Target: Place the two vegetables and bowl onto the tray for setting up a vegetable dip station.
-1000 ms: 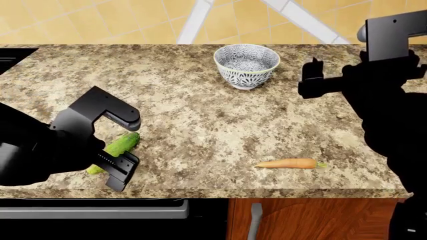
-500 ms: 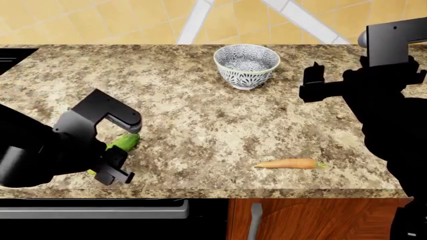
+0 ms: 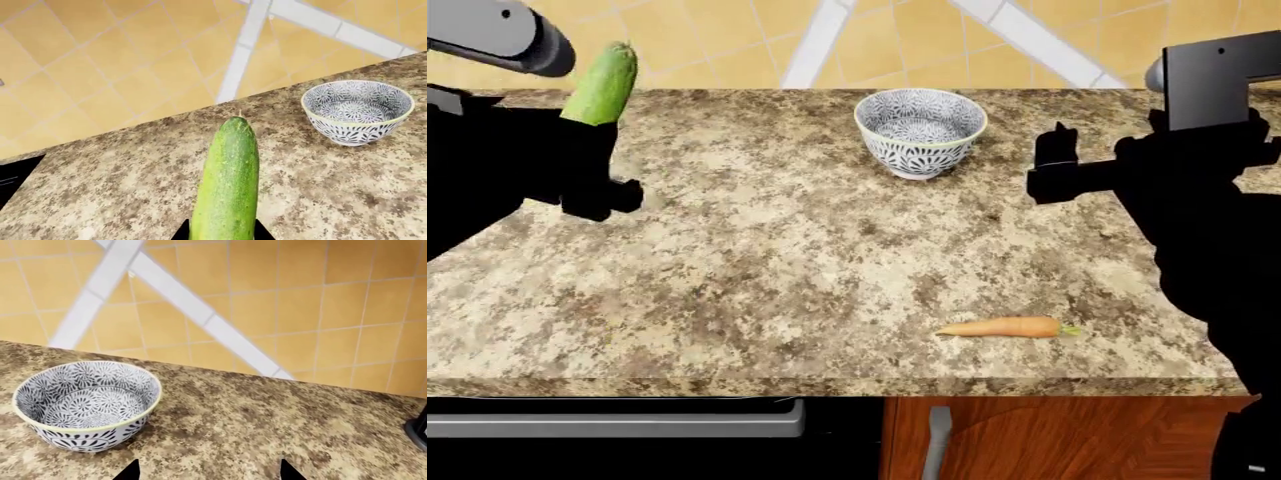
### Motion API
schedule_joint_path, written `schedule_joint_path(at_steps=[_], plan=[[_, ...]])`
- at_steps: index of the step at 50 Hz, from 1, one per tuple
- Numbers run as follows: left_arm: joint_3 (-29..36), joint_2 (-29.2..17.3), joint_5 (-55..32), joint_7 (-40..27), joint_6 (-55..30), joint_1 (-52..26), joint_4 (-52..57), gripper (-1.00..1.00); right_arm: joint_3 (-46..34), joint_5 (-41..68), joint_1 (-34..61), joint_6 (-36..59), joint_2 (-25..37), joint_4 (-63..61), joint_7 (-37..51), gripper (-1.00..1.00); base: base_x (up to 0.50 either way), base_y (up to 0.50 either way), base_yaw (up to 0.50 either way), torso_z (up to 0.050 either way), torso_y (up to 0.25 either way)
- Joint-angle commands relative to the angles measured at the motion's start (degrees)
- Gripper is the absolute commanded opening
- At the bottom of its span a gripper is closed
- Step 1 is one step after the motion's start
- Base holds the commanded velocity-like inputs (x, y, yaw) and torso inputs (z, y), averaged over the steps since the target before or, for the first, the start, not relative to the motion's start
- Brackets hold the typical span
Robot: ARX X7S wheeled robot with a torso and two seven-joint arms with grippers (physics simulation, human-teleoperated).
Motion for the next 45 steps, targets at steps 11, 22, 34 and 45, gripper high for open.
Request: schedule_joint_path(at_steps=[11,22,34,45], plan=[[-10.9,-7.9,-2.2,-5.1,12.7,3.1,13.9,-1.00,3.1,12.5,8.5,13.8,-0.3,-2.9,-1.6,1.00,0.00,0.00,0.00,0.000,0.000],[-10.7,-7.5,-3.5,-5.3,12.6,3.1,14.8,-1.00,3.3,47.2,15.1,13.6,2.5,7.9,15.4,1.00,0.00,0.00,0.00,0.000,0.000],[-10.1,-6.6,-3.4,-4.9,11.7,2.3,14.4,-1.00,-9.1,41.6,16.1,4.7,11.4,0.6,2.2,1.00,0.00,0.00,0.00,0.000,0.000],[-9.7,-5.8,-3.5,-5.0,11.7,2.3,14.8,-1.00,-9.7,51.2,14.5,8.8,13.2,2.4,0.5,1.00,0.00,0.00,0.00,0.000,0.000]])
